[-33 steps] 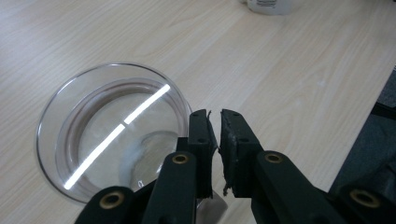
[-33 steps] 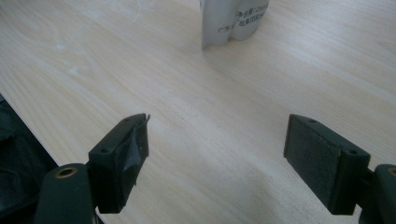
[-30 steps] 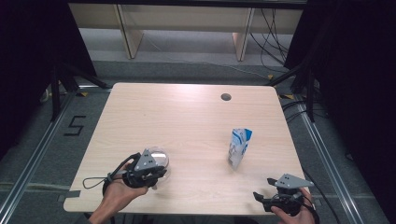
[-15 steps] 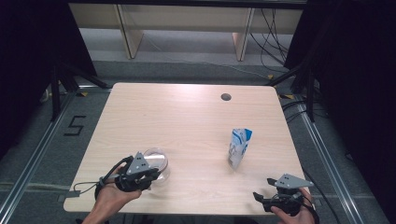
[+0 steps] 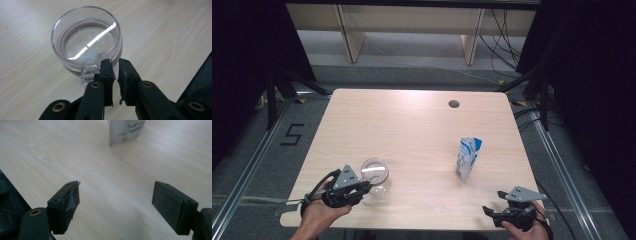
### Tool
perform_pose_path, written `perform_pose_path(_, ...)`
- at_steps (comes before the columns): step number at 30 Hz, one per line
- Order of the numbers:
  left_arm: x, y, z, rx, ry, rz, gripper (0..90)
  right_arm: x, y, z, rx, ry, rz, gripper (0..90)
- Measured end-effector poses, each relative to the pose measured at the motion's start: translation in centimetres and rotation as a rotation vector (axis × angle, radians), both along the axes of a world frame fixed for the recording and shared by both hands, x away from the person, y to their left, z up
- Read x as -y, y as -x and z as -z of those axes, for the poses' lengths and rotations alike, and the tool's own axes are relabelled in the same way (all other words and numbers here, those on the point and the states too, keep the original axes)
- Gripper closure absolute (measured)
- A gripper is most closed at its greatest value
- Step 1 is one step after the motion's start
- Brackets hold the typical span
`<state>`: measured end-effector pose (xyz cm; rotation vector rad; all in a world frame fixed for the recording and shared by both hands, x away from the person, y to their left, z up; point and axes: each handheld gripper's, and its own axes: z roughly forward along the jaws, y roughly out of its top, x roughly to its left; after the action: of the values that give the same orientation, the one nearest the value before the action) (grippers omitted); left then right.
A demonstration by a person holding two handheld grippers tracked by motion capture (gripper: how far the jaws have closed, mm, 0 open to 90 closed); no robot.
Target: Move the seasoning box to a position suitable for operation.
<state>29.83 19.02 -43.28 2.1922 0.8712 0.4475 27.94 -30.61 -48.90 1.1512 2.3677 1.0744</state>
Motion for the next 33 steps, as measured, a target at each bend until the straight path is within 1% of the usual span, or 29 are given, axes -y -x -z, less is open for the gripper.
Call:
perform_pose_path(1, -0.3, 0.0, 0.0, 0.0, -0.009, 0.006, 80.7, 0.0, 0.0, 0.0, 0.006, 0.002, -0.001, 22.8)
perform_pose_path(2, -0.5, 0.0, 0.1, -0.009, -0.011, -0.002, 80.7, 0.0, 0.0, 0.0, -0.003, -0.001, 0.001, 22.8)
perform_pose_path(3, -0.6, 0.0, 0.2, -0.003, -0.006, -0.017, 80.6, 0.0, 0.0, 0.0, 0.0, 0.0, 0.0, 22.8)
perform_pose_path(4, -0.7, 0.0, 0.3, -0.012, 0.011, -0.027, 80.5, 0.0, 0.0, 0.0, 0.008, 0.002, -0.002, 22.8)
perform_pose_path(5, -0.9, 0.0, 0.3, -0.007, 0.015, -0.04, 80.6, 0.0, 0.0, 0.0, -0.007, -0.003, 0.006, 22.8)
perform_pose_path(6, -1.1, -0.1, 0.4, -0.005, 0.016, -0.05, 80.6, 0.0, 0.0, 0.0, 0.002, -0.001, 0.008, 22.8)
perform_pose_path(7, -1.3, -0.1, 0.4, -0.01, 0.02, -0.048, 80.4, 0.0, 0.0, 0.0, 0.002, -0.001, 0.007, 22.8)
perform_pose_path(9, -1.6, -0.3, 0.4, 0.002, 0.014, -0.049, 80.0, -0.1, 0.0, 0.0, 0.002, -0.001, 0.007, 22.8)
perform_pose_path(10, -1.7, -0.2, 0.4, -0.007, 0.034, -0.062, 79.6, -0.1, 0.0, 0.0, 0.004, 0.002, 0.007, 22.8)
perform_pose_path(11, -1.8, -0.2, 0.4, -0.002, 0.042, -0.066, 78.8, -0.1, 0.0, 0.0, 0.004, 0.001, 0.007, 22.8)
perform_pose_path(12, -1.9, -0.1, 0.3, 0.001, 0.037, -0.057, 77.4, -0.1, 0.0, 0.0, 0.002, -0.001, 0.006, 22.8)
perform_pose_path(13, -2.0, -0.2, 0.3, 0.014, 0.051, -0.048, 76.1, -0.1, 0.0, 0.0, 0.002, -0.001, 0.006, 22.8)
perform_pose_path(15, -2.2, 0.1, 0.1, 0.017, 0.078, -0.053, 72.9, 0.0, 0.0, 0.0, 0.002, -0.001, 0.007, 22.8)
perform_pose_path(16, -2.4, 0.2, -0.2, 0.025, 0.069, -0.047, 71.2, 0.0, 0.0, 0.0, 0.008, 0.002, 0.001, 22.8)
perform_pose_path(17, -2.4, 0.4, -0.2, 0.03, 0.083, -0.056, 69.5, 0.0, 0.0, 0.0, -0.005, -0.003, 0.005, 22.8)
perform_pose_path(18, -2.6, 0.5, -0.3, 0.03, 0.073, -0.054, 67.8, 0.0, 0.0, 0.0, 0.007, 0.005, 0.003, 22.8)
perform_pose_path(19, -2.8, 0.6, -0.4, 0.028, 0.071, -0.057, 66.3, 0.0, 0.0, 0.0, -0.002, 0.0, 0.002, 22.8)
perform_pose_path(20, -3.0, 0.6, -0.3, 0.043, 0.095, -0.071, 64.5, 0.0, 0.0, 0.0, -0.006, 0.0, 0.005, 22.8)
perform_pose_path(21, -3.4, 0.7, -0.5, 0.041, 0.093, -0.083, 62.5, 0.0, 0.0, 0.0, 0.0, 0.001, 0.003, 22.8)
perform_pose_path(22, -3.5, 0.7, -0.4, 0.05, 0.129, -0.104, 60.7, 0.0, 0.0, 0.0, -0.008, -0.003, 0.006, 22.8)
perform_pose_path(24, -4.4, 0.7, -0.4, 0.048, 0.114, -0.109, 57.6, 0.0, 0.0, 0.0, 0.0, 0.006, 0.0, 22.8)
perform_pose_path(25, -4.4, 0.7, -0.1, 0.05, 0.14, -0.122, 55.2, 0.0, 0.0, 0.0, -0.009, 0.003, 0.003, 22.8)
perform_pose_path(26, -4.9, 0.6, 0.0, 0.044, 0.098, -0.108, 53.3, 0.0, 0.0, 0.0, -0.005, 0.0, 0.003, 22.8)
perform_pose_path(27, -5.1, 0.5, 0.4, 0.038, 0.095, -0.111, 51.9, 0.0, 0.0, 0.0, 0.003, 0.005, 0.007, 22.8)
perform_pose_path(28, -5.2, 0.5, 0.8, 0.033, 0.108, -0.122, 50.1, 0.0, 0.0, 0.0, 0.002, 0.002, 0.008, 22.8)
perform_pose_path(29, -5.3, 0.3, 1.2, 0.03, 0.109, -0.129, 48.7, -0.1, 0.0, 0.0, 0.0, 0.0, 0.008, 22.8)
perform_pose_path(31, -5.6, 0.1, 1.9, 0.025, 0.113, -0.123, 48.1, -0.2, 0.1, 0.0, -0.006, -0.003, 0.015, 22.8)
perform_pose_path(32, -5.4, 0.0, 2.3, 0.03, 0.147, -0.131, 47.9, -0.1, 0.0, 0.1, 0.004, 0.003, 0.006, 22.8)
perform_pose_path(33, -5.6, -0.1, 2.4, 0.033, 0.13, -0.116, 47.9, 0.0, -0.1, 0.1, 0.01, 0.009, -0.001, 22.8)
